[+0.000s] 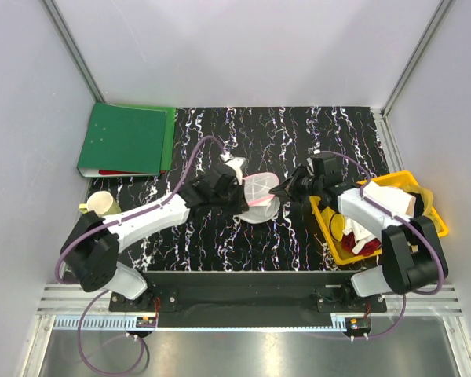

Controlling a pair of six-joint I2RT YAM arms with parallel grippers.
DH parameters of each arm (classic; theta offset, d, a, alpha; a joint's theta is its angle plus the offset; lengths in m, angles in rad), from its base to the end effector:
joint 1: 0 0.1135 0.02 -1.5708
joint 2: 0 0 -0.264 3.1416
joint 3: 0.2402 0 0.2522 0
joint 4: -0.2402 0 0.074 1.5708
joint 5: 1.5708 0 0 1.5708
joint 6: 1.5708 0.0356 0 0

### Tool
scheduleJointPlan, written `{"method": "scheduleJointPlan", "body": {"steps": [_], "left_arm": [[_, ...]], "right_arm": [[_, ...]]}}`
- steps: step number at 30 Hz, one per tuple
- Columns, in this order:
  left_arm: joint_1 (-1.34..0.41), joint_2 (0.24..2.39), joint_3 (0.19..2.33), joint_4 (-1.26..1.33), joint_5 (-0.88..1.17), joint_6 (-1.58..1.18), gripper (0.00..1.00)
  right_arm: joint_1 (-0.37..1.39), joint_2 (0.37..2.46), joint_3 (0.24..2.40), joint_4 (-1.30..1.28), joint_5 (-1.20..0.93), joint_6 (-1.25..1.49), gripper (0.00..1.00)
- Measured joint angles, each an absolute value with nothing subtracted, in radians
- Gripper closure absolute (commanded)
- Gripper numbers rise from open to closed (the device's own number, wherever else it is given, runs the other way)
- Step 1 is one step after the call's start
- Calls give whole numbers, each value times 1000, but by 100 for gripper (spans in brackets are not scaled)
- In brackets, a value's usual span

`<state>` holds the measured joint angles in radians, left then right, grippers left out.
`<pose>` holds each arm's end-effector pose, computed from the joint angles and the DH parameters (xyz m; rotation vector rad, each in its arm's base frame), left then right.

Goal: Place the bra in the laundry bag and zip it closed

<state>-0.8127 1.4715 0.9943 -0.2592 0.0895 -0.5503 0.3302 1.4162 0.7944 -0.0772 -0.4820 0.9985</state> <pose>0.2178 -0.2346 0.2435 0.3670 2.4109 -0.7656 0.2730 0.1110 0.2125 0.5440 2.4308 1.1896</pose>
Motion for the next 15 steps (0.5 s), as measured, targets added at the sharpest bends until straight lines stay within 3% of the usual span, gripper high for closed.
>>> {"method": "scheduleJointPlan", "body": {"steps": [7,8,10,11,12,15], "left_arm": [[-703,1441,946,-316,44,-555,100],[-695,1441,947,-317,35,-556,99],[-689,1441,948,-329,14,-558,69],[-689,1440,951,-340,-4,-552,59],[-691,1435,953,-364,-38,-549,53],[-712,1394,953,-434,-141,-537,49]], "right_arm": [[282,1518,825,-47,-599,938,100],[282,1530,833,-44,-614,927,90],[282,1550,856,-44,-636,900,70],[282,1558,873,-57,-639,878,50],[282,1563,894,-90,-625,850,43],[284,1558,960,-213,-511,747,27]]}}
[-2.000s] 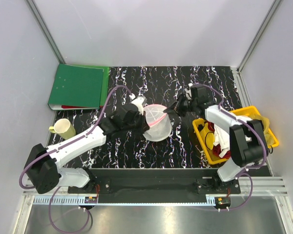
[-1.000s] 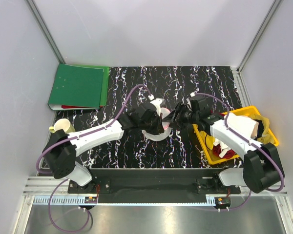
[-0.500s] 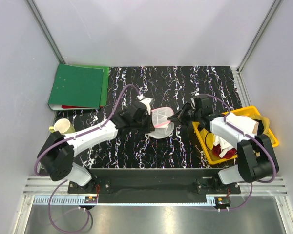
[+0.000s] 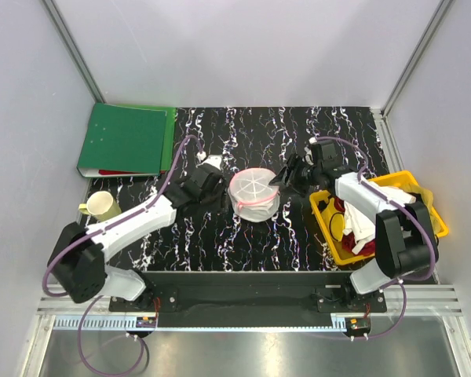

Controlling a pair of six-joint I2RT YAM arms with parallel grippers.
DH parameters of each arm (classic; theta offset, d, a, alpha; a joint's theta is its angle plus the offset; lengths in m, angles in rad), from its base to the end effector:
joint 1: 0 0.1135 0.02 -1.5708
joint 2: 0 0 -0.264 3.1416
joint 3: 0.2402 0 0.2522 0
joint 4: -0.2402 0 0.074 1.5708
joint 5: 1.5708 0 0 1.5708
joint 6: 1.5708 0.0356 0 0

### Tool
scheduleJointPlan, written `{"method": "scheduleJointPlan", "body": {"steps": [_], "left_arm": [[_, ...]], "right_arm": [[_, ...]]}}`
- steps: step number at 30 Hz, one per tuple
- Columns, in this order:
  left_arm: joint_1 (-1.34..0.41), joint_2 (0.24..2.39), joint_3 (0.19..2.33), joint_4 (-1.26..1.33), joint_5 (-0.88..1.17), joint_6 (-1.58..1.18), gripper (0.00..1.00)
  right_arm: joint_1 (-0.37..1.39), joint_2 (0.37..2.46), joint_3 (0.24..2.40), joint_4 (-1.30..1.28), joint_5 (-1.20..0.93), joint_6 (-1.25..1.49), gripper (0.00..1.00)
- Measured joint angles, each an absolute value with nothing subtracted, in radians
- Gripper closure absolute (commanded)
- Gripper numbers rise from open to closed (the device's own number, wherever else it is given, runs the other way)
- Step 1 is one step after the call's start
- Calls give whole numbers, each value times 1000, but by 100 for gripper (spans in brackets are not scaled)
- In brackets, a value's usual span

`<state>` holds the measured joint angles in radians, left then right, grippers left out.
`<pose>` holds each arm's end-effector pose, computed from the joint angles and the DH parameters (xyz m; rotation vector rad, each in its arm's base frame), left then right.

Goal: Place the bra in the laundry bag and zip it closed

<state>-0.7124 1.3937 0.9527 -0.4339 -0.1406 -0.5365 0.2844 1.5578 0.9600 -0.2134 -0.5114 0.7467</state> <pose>0.2232 -0.1862 0.2392 0.1542 2.4673 -0.3829 0.3072 0.1080 0.2130 0.3210 2.5100 1.0677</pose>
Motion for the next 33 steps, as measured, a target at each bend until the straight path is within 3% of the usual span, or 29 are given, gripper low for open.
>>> {"method": "scheduleJointPlan", "body": {"steps": [1,3,4,5,10,18,25,28,33], "left_arm": [[-734,1367,953,-449,-177,-532,48],[-788,1317,953,-459,-220,-531,47],[-811,1297,953,-459,-232,-531,22],[-842,1275,952,-458,-247,-532,15],[-957,1145,865,-364,-270,-559,2],[-989,798,461,-156,-233,-638,1],[-1002,269,141,-59,-213,-693,1],[-1003,69,74,-35,-191,-703,1],[-1003,9,51,33,-79,-715,1]], "right_arm": [[289,1547,974,-250,-464,717,22],[313,1504,982,-321,-352,671,1],[331,1475,982,-358,-307,656,0],[350,1444,981,-390,-261,641,0],[468,1297,944,-471,-80,614,0],[617,1035,748,-509,25,650,0],[640,511,411,-395,-47,728,0],[641,283,297,-360,-68,780,0],[641,42,184,-348,-90,858,0]]}}
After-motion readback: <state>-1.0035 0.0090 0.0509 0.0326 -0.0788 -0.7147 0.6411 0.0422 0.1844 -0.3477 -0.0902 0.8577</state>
